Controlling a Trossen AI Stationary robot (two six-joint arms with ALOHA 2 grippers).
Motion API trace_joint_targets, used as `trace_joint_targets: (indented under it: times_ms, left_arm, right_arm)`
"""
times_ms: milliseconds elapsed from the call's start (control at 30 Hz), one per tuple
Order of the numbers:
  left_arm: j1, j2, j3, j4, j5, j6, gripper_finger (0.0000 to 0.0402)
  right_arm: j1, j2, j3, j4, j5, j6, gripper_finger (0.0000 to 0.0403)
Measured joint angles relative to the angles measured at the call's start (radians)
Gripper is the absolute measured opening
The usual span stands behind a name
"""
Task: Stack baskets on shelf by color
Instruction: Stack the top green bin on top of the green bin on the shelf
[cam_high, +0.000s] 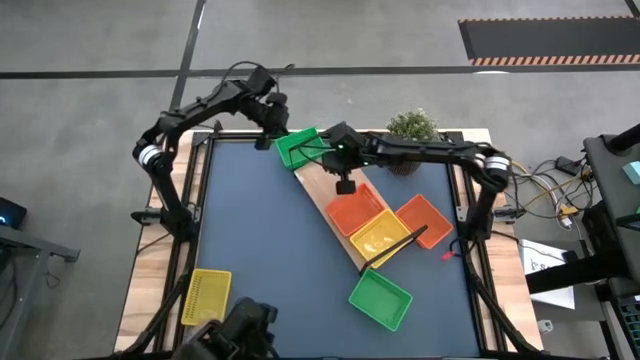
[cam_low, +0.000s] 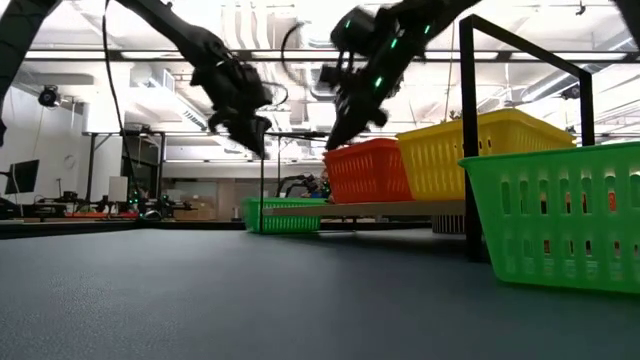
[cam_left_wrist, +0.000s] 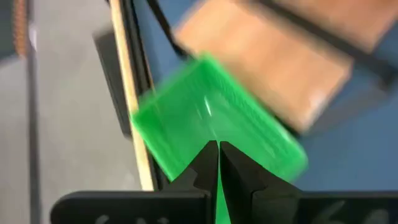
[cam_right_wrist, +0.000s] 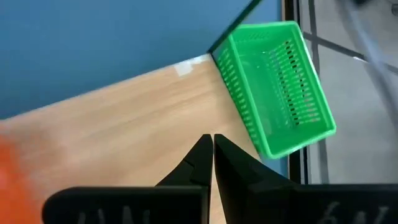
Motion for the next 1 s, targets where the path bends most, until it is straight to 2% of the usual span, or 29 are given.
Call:
trace_joint_targets:
  times_ms: [100, 233, 433, 533, 667, 1000]
  left_arm:
    - [0.026, -0.002, -0.044, -0.025, -0.028, 0.022, 0.0000]
    - [0.036, -0.001, -0.145, 0.095, -0.024, 0.018, 0.0008]
    - [-0.027, -0.019, -0.241, 0.159, -0.051, -0.058, 0.0074]
    - [-0.058, -0.052, -0.280, 0.157, -0.063, -0.041, 0.0112]
    - [-0.097, -0.081, -0.331, 0.174, -0.115, -0.003, 0.0140]
    - [-0.103, -0.077, -0.380, 0.266, -0.131, -0.007, 0.0143]
  right_arm:
    - [0.032, -0.086, -0.009, -0.074, -0.004, 0.042, 0.0009]
    - [0.076, -0.209, -0.054, -0.131, -0.048, 0.116, 0.0009]
    - [0.130, -0.381, -0.170, -0.129, -0.057, 0.201, 0.0009]
    - [0.151, -0.446, -0.225, -0.124, -0.056, 0.228, 0.0009]
    - [0.170, -0.505, -0.284, -0.088, -0.054, 0.256, 0.0009]
    - [0.186, -0.541, -0.381, -0.026, -0.053, 0.283, 0.0009]
